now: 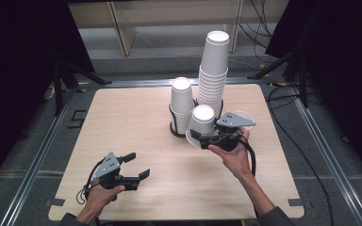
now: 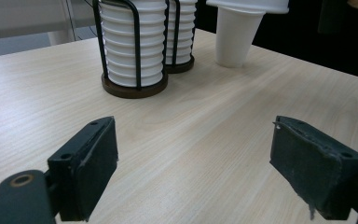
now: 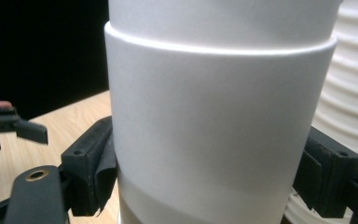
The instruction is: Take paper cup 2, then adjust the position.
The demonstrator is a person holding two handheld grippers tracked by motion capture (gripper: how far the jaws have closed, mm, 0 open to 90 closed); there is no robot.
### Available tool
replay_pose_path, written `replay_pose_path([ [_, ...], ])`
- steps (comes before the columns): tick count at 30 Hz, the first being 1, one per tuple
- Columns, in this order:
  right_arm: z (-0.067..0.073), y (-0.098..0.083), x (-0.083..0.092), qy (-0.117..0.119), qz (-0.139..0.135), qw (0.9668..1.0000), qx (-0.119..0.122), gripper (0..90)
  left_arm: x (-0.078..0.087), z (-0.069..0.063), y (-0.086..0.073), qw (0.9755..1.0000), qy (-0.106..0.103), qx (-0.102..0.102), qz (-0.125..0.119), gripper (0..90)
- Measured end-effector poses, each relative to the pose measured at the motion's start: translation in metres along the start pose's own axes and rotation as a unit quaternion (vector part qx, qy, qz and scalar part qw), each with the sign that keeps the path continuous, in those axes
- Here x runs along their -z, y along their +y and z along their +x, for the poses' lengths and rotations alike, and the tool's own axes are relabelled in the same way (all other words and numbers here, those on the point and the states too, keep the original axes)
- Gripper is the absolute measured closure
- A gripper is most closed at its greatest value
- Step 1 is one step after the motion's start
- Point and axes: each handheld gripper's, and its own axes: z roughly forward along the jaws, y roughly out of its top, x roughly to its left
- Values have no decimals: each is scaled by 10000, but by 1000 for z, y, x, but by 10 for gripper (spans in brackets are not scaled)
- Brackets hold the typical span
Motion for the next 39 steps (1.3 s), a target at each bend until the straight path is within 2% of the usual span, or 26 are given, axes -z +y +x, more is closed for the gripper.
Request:
replay_pose_path([
  [1,2,-3,-3,94,39,9999,-21,192,0,0,0,10000,4,4,-5,145],
  [2,3,-4,-3,39,77,10000,0,192,2,0,1,9999,71,-10,117,145],
  [5,6,-10,-8,75,135,9998,110,192,0,0,0,10000,19,2,12,145],
  [7,7,-13,-12,133,103,9998,126,191,2,-1,1,9999,77,-7,110,145],
  [10,13,-18,-16,289,185,9994,-25,191,2,0,2,10000,73,18,51,145],
  [13,17,-23,-20,338,257,9991,65,190,1,0,1,10000,44,-1,25,145],
  [14,19,-25,-22,406,305,9987,34,190,2,0,2,9999,74,-5,93,145],
  [15,21,-25,-22,364,383,9986,18,190,2,-1,2,9999,74,-14,84,146],
  [16,20,-25,-23,344,348,9987,139,190,2,-1,2,9999,72,-20,97,145],
  [18,24,-25,-26,450,358,9983,5,190,2,-1,2,9999,68,-32,99,145],
  [20,25,-25,-29,421,294,9985,167,190,2,-1,1,9999,76,-32,97,145],
  [21,27,-25,-31,502,260,9983,104,190,2,-1,1,9999,80,-39,101,146],
  [23,31,-25,-33,573,283,9979,138,190,3,-1,1,9999,84,-44,103,145],
  [24,34,-25,-35,548,251,9980,165,190,3,-1,1,9999,77,-45,97,145],
  [25,37,-25,-37,668,284,9973,72,190,3,-1,1,9999,68,-54,92,146],
  [26,39,-25,-38,694,246,9972,115,190,1,-1,0,10000,13,-70,13,145],
  [28,44,-23,-41,729,270,9968,160,190,2,-3,1,9999,22,-77,64,146],
  [29,48,-23,-43,816,281,9962,76,190,2,-3,1,10000,6,-61,46,146],
  [32,55,-22,-49,1009,228,9946,100,190,2,-4,1,9999,-61,-100,65,146],
  [33,58,-23,-50,1042,232,9942,86,190,1,-4,0,9999,-89,-83,36,146],
  [34,59,-22,-50,969,324,9946,183,190,-1,-4,0,9998,-178,-71,-51,146],
  [35,61,-22,-52,1011,251,9944,181,190,-1,-4,0,9998,-201,-51,-59,145],
  [36,62,-22,-51,1027,335,9941,135,190,-1,-5,0,9997,-233,-41,-69,146],
  [37,63,-22,-53,1050,301,9939,175,190,-2,-6,0,9996,-263,-35,-94,146],
  [38,66,-23,-55,1135,267,9932,47,190,-1,-6,1,9997,-234,-65,19,145],
  [39,67,-23,-55,1184,293,9925,61,191,-1,-7,1,9997,-254,-56,9,146],
])
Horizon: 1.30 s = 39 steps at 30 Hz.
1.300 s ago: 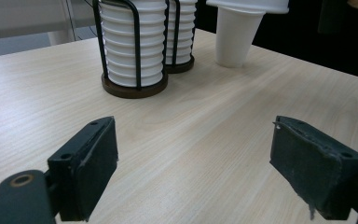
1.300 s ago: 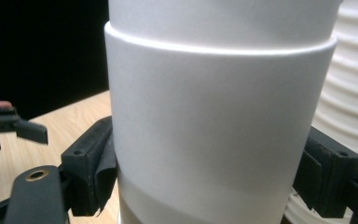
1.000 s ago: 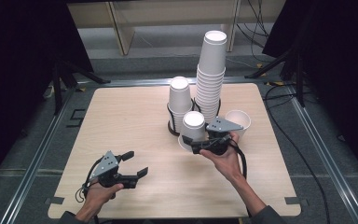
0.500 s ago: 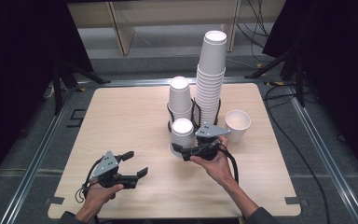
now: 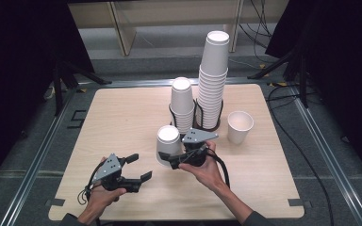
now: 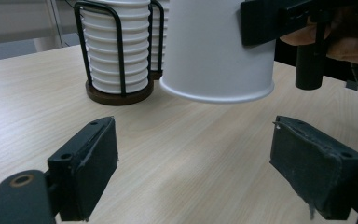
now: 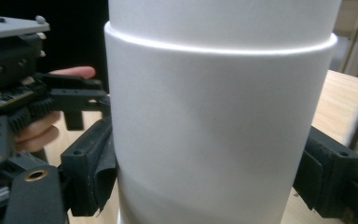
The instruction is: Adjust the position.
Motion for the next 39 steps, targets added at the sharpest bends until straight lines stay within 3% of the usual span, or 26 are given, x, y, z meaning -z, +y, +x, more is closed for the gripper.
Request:
replay_pose_path([
  [6,10,1,-8,209,-21,9997,89,191,-4,-2,0,9999,-124,-7,-89,146],
  [8,13,1,-11,271,-34,9996,122,192,-3,-3,0,10000,-90,-26,16,146],
  [12,18,0,-17,371,-60,9992,110,193,-5,-3,0,9998,-174,3,-119,145],
  [14,21,1,-19,403,-59,9991,90,193,-3,-4,1,9999,-110,-26,12,146],
  [21,27,1,-26,424,-48,9991,23,195,-4,-7,1,9999,-94,-133,39,127],
  [24,31,0,-30,413,-56,9991,-12,195,-7,-6,0,9999,-95,-82,-40,80],
  [29,39,-1,-37,555,-100,9984,-61,196,-6,-6,1,9999,-73,-64,61,20],
  [37,48,-1,-42,663,-116,9977,-74,196,-6,-6,0,9999,-168,15,36,12],
  [39,49,-1,-44,769,-134,9969,-110,195,-7,-4,0,9996,-237,99,-84,19],
])
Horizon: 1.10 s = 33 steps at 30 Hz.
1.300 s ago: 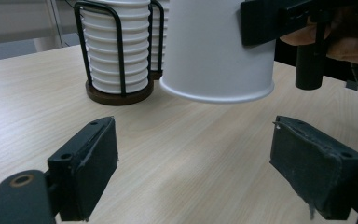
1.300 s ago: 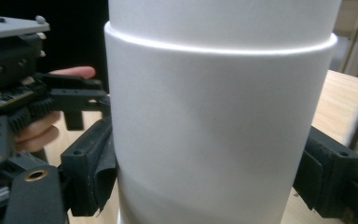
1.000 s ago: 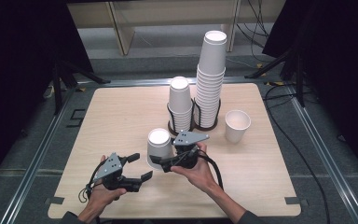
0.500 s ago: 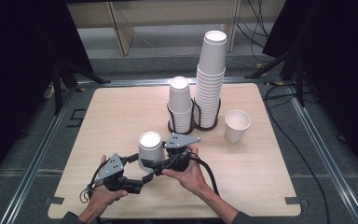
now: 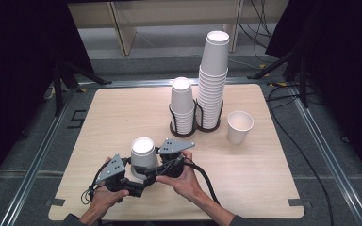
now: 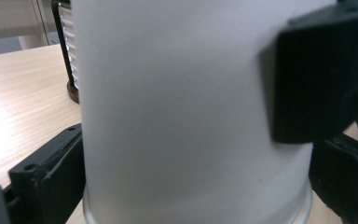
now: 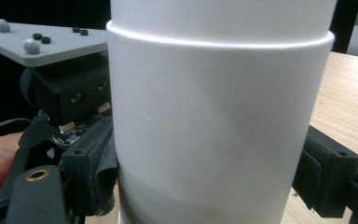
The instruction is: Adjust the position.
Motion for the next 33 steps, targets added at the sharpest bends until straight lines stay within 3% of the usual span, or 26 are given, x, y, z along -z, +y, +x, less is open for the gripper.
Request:
replay_pose_path([
  [3,1,0,1,31,107,9998,-150,192,2,-2,1,9999,80,-71,111,29],
  [4,-1,0,1,-8,26,10000,17,189,2,-2,1,9998,73,-78,142,34],
  [7,-2,0,2,23,51,10000,29,182,3,-2,2,9996,71,-160,205,47],
  [8,0,-1,2,92,112,9998,-160,179,2,-2,2,9997,63,-156,193,51],
  [11,-2,0,3,60,150,9997,-183,168,2,-1,2,9995,36,-211,232,68],
  [15,-4,1,3,54,205,9998,41,155,2,-1,2,9992,8,-237,306,85],
  [16,-3,2,4,56,323,9994,-75,152,3,-1,2,9992,-5,-240,321,89],
  [17,-4,4,4,77,329,9994,69,151,3,-1,2,9991,-8,-258,332,93],
  [22,-6,14,13,-34,391,9992,77,149,2,-1,1,9986,9,-350,393,111],
  [24,-8,20,16,-38,367,9991,225,151,1,-2,1,9983,-30,-427,398,117],
  [25,-7,23,19,-47,488,9986,211,151,0,-3,0,9983,-71,-458,358,118],
  [27,-8,28,23,-23,593,9979,266,153,1,-3,1,9970,-68,-582,497,122],
  [28,-7,29,25,2,658,9977,181,154,1,-4,1,9968,-50,-579,543,123],
  [29,-9,31,26,5,642,9974,337,155,1,-4,1,9966,-53,-611,551,124],
  [33,-12,37,33,88,872,9958,249,162,0,-5,1,9948,-60,-820,609,125],
])
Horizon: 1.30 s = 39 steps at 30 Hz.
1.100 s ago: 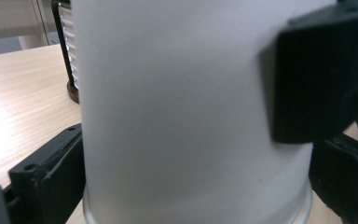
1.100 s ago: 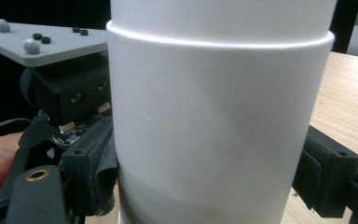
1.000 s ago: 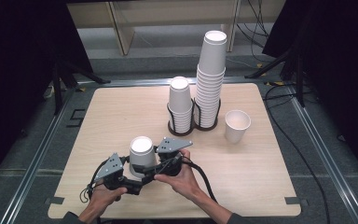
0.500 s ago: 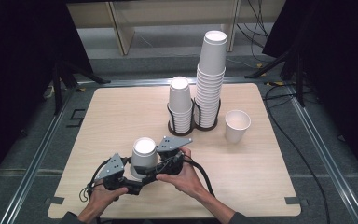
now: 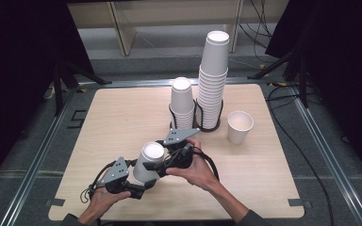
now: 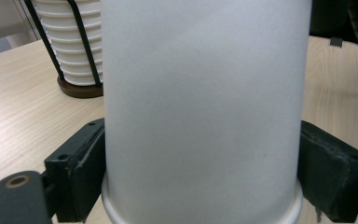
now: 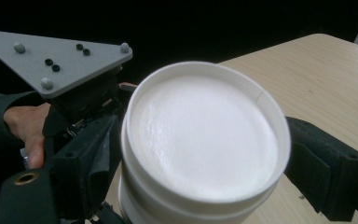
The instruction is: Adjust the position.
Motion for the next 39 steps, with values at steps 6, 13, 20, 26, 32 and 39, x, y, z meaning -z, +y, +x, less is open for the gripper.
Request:
replay_pose_path([
  [6,-2,1,3,135,236,9996,-10,169,-2,-4,1,9998,15,-201,14,127],
  [13,-1,3,4,239,433,9988,31,189,-1,-6,1,9990,14,-403,174,129],
  [20,-2,2,3,355,630,9974,-26,205,-2,-7,1,9984,-35,-532,200,130],
  [26,-1,1,3,441,757,9962,-27,233,-2,-7,0,9977,-95,-604,290,126],
  [32,-4,2,8,530,649,9963,-163,246,-1,-7,0,9992,-69,-390,-43,61],
  [39,-17,1,22,651,83,9965,-527,249,7,0,3,9986,-11,-140,-518,55],
])
